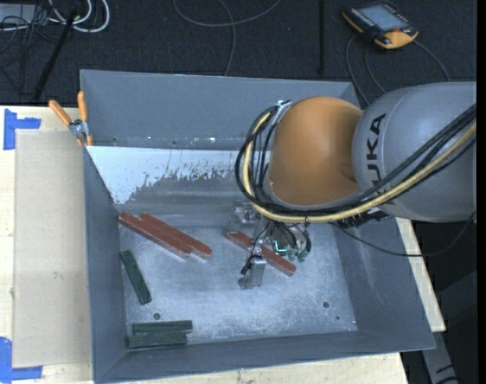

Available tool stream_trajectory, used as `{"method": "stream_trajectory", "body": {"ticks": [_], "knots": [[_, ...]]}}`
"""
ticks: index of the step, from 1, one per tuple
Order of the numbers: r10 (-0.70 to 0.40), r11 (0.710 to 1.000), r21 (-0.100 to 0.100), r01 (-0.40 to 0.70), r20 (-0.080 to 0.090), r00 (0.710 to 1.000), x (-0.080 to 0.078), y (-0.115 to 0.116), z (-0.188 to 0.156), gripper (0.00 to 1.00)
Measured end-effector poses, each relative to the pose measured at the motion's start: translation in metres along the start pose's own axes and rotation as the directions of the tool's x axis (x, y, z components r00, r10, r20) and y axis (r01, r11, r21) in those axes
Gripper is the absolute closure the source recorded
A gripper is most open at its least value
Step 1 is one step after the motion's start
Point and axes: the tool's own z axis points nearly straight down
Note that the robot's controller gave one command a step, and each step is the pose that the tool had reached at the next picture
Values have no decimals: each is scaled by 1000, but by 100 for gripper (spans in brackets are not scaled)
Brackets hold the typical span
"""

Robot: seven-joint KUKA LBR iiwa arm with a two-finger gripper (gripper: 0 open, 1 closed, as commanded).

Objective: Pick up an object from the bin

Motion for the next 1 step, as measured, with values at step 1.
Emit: {"method": "stream_trajectory", "body": {"ticks": [1], "knots": [[-13,1000,-2,13,11,1000,-27,-20,37,0]]}}
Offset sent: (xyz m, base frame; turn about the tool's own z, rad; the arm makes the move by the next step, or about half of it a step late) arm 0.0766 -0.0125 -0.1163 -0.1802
